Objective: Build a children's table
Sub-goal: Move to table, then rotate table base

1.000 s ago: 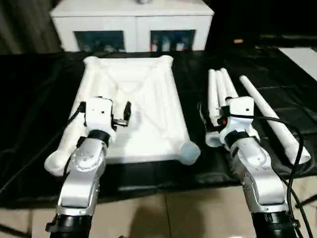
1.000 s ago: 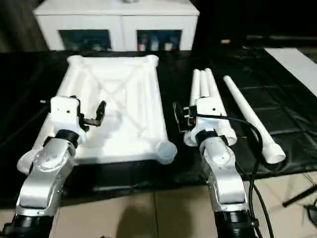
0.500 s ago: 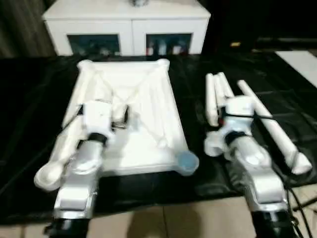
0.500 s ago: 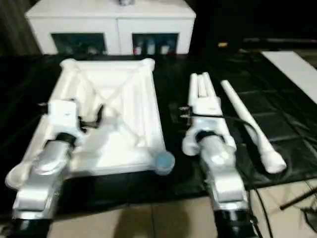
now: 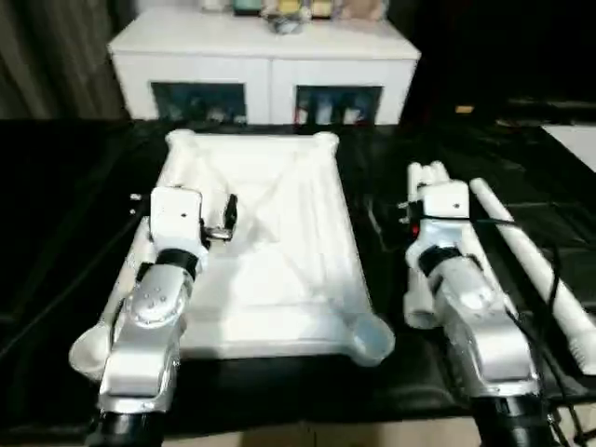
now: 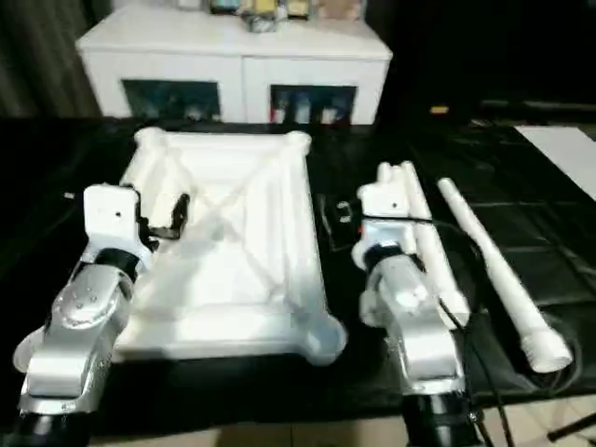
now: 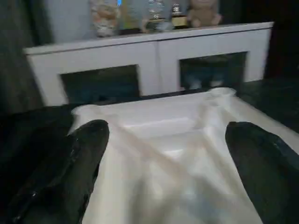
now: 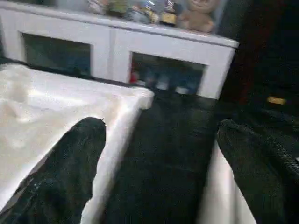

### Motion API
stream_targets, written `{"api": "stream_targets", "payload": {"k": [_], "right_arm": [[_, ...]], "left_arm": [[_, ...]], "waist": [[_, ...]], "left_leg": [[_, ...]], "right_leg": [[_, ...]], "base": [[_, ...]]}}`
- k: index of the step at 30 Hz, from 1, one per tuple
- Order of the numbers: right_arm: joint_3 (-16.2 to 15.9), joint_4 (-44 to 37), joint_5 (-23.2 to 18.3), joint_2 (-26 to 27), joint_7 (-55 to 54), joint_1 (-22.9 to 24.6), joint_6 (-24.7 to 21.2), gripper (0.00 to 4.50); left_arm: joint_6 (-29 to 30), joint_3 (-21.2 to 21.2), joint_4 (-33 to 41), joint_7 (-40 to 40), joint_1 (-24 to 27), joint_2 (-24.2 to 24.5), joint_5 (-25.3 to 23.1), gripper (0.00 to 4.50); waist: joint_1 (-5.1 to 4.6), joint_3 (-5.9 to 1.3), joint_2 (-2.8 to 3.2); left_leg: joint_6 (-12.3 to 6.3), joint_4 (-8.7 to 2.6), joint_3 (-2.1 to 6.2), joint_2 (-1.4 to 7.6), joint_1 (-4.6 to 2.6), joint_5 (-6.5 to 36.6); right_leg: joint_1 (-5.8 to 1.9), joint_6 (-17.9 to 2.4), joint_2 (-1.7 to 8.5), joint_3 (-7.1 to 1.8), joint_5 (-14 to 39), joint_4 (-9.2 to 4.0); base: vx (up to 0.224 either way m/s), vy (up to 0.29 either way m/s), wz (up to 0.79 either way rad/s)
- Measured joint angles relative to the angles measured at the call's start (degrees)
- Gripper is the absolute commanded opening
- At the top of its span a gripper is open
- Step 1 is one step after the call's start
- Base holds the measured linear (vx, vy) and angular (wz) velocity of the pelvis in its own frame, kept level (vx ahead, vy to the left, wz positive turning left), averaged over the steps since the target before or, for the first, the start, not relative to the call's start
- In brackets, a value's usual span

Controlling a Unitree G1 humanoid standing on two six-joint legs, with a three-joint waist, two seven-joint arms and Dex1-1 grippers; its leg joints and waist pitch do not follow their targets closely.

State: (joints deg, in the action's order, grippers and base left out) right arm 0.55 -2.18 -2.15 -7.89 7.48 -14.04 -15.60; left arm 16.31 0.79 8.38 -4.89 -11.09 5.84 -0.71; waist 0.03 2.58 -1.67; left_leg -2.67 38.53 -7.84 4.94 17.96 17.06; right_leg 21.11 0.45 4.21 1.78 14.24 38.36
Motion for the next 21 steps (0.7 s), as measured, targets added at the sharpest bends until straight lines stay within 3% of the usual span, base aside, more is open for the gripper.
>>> {"api": "stream_targets", "payload": {"k": [1, 2, 3, 4, 7, 9, 11, 14, 18, 21], "right_arm": [[0.7, 0.0, 0.0, -0.5, 0.2, 0.1, 0.0, 4.17], [1.2, 0.0, -0.2, -1.1, 0.9, 0.0, 0.0, 4.17], [1.3, 0.0, -0.7, -2.2, 2.7, 0.0, 0.0, 4.17], [1.2, -0.1, -1.0, -2.7, 4.1, -0.1, 0.0, 4.17], [-1.3, -0.4, -3.5, -4.5, 10.1, 0.0, -0.3, 4.17], [-3.1, -2.0, -5.4, -8.9, 16.8, 1.2, -0.9, 4.17], [-3.5, -4.0, -7.2, -12.6, 22.3, 2.9, -1.5, 4.17], [-3.8, -5.8, -9.4, -16.2, 28.9, 4.9, -2.5, 4.17], [-4.4, -8.2, -11.8, -20.4, 35.4, 6.2, -4.3, 4.17], [-5.0, -10.5, -13.7, -24.4, 39.9, 7.1, -5.5, 4.17]], "left_arm": [[0.0, 1.2, 0.0, -1.2, 0.0, 0.2, 0.4, 4.50], [-0.1, 2.3, 0.0, -3.1, 0.0, 1.1, 0.9, 4.50], [-0.7, 3.7, 0.1, -6.3, 0.0, 3.0, 1.2, 4.50], [-1.5, 4.5, 0.1, -8.4, 0.1, 4.5, 1.3, 4.50], [-1.7, 5.5, 0.1, -15.1, 0.7, 8.6, 2.3, 4.50], [-1.9, 8.3, -0.2, -22.4, 1.1, 12.6, 3.4, 4.50], [-3.1, 11.0, -0.9, -28.6, 1.4, 14.8, 3.9, 4.50], [-5.5, 14.9, -2.5, -35.7, 0.6, 17.3, 4.3, 4.50], [-4.6, 17.1, -5.3, -42.1, -2.9, 19.0, 5.2, 4.50], [-3.1, 18.0, -7.7, -45.6, -5.6, 19.1, 5.7, 4.50]], "waist": [[0.42, -0.03, 0.35], [0.94, -0.14, 0.51], [1.40, -0.45, 1.30], [1.85, -0.64, 2.10], [2.29, -0.69, 2.22], [3.02, -0.63, 2.35], [3.42, -0.49, 2.57], [3.18, -0.16, 3.09], [2.27, 0.18, 3.10], [1.95, 0.18, 3.09]], "left_leg": [[-0.12, 1.51, 0.96, -0.04, 0.78, 0.0], [0.17, 2.11, 1.74, 0.06, 1.40, -0.2], [1.30, -0.28, 2.54, 1.18, 2.05, -1.0], [4.95, -1.40, 2.62, 2.64, 2.40, -3.4], [5.39, -0.69, 2.46, 2.65, 3.57, -3.4], [5.14, -0.53, 2.23, 2.48, 4.04, -3.3], [4.89, -0.52, 1.77, 2.55, 4.00, -3.2], [4.84, -0.55, 0.64, 3.05, 3.48, -3.0], [4.87, -1.65, -0.56, 3.08, 2.10, -3.0], [4.89, -1.95, -0.64, 3.08, 2.05, -3.0]], "right_leg": [[-0.32, 0.0, -0.14, 0.00, 0.0, -0.48], [-0.49, -0.1, -0.18, -0.05, -0.1, -0.68], [-0.51, -0.4, -0.75, 0.35, -0.3, -0.81], [-0.34, -0.4, -1.30, 0.83, -0.2, -0.66], [0.75, -0.1, -1.26, 0.64, -0.8, -1.12], [0.94, 0.2, -0.99, 0.58, -1.0, -1.37], [0.83, 0.2, -0.78, 0.53, -1.0, -1.44], [0.49, -0.1, -0.58, 0.38, -1.2, -1.37], [-0.15, 0.2, 0.12, 0.34, -1.0, -1.40], [-0.14, 0.3, 0.15, 0.34, -1.0, -1.42]], "base": [[0.076, -0.073, 0.08], [0.084, -0.021, -0.06], [0.073, 0.012, -0.03], [0.073, 0.012, -0.03], [0.085, 0.073, -0.04], [0.000, 0.067, 0.02], [-0.008, 0.030, 0.01], [-0.020, 0.003, 0.00], [-0.048, -0.004, -0.01], [0.000, 0.000, 0.00]]}}
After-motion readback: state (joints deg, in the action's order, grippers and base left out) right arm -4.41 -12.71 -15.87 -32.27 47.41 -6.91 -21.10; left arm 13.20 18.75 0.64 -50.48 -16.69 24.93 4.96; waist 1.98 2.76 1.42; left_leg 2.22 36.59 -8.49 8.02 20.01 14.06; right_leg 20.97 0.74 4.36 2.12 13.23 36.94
